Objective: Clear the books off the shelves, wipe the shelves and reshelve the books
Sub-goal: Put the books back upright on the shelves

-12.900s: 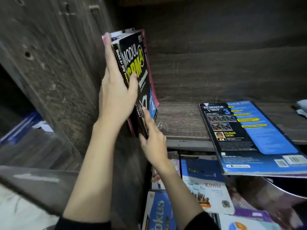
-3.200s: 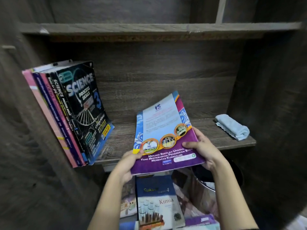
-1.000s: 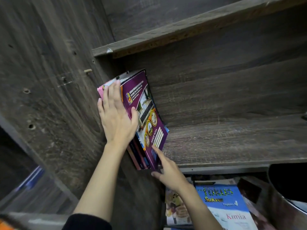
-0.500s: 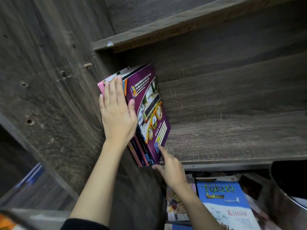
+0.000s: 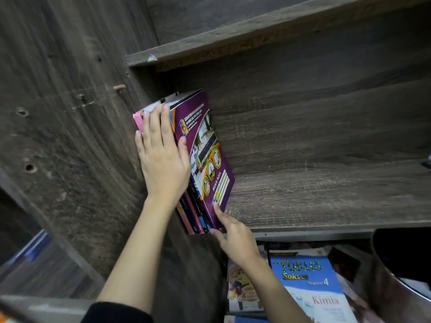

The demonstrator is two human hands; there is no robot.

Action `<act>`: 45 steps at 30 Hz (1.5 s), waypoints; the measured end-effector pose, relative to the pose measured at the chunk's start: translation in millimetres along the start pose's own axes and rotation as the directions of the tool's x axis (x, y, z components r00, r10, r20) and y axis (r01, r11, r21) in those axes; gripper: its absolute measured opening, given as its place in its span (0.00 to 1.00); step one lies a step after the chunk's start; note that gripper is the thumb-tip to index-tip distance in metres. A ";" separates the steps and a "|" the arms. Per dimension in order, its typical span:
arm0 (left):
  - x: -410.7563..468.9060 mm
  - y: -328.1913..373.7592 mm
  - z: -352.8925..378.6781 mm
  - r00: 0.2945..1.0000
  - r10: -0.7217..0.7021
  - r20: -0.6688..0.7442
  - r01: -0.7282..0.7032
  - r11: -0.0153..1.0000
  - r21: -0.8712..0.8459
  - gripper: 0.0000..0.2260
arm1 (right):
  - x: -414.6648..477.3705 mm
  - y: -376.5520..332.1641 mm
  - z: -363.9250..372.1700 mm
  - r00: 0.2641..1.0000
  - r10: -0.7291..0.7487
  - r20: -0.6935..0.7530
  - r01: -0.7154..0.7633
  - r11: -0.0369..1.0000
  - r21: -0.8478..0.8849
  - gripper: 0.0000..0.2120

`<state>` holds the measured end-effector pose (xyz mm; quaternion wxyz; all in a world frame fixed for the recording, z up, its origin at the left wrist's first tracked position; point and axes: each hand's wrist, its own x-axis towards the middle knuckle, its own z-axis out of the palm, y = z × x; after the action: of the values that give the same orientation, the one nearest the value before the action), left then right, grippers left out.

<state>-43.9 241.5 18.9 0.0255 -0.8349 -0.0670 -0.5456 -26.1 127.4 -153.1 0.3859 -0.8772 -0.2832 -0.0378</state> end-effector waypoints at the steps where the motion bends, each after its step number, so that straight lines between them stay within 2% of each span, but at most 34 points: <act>1: 0.0 0.2 0.6 1.000 -0.002 0.000 0.002 1.000 0.000 0.27 | 0.6 0.2 -0.6 1.000 0.001 -0.001 -0.001 1.000 0.003 0.33; 9: -0.4 -0.5 2.7 1.000 0.012 -0.001 -0.012 1.000 0.019 0.27 | 3.7 -1.7 1.4 0.997 0.065 -0.036 -0.064 0.998 0.026 0.33; 18: -0.5 -0.4 5.0 1.000 0.008 0.013 -0.009 0.999 0.053 0.27 | 5.5 4.0 -3.8 0.999 0.032 0.038 -0.034 0.999 0.039 0.35; 30: -1.3 -1.5 7.8 0.999 0.014 0.034 -0.017 0.997 0.079 0.28 | 7.4 4.4 1.9 0.997 0.073 -0.033 -0.071 0.997 0.040 0.34; 35: -2.2 0.9 4.2 0.997 -0.006 0.076 0.003 0.999 0.044 0.29 | 7.4 8.1 -1.0 0.997 0.081 0.001 -0.079 0.978 0.193 0.39; 39: -7.3 5.8 -0.2 0.993 -0.023 0.112 0.034 0.995 -0.091 0.29 | 7.3 9.7 0.2 0.998 0.048 0.036 -0.058 0.929 0.366 0.43; 41: -11.9 11.1 -2.5 0.991 -0.067 0.113 0.084 0.985 -0.153 0.29 | 4.8 9.7 -3.2 0.999 0.049 0.013 -0.049 0.906 0.420 0.41; 45: -26.1 31.8 -11.4 0.983 -0.180 0.018 0.179 0.954 -0.238 0.28 | -6.6 9.3 -19.0 0.989 0.106 -0.106 -0.053 0.907 0.417 0.27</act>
<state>-60.2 206.4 0.6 -0.1248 -0.8214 -0.0763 -0.5513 -23.9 106.1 -147.8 0.5810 -0.7824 -0.2238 -0.0165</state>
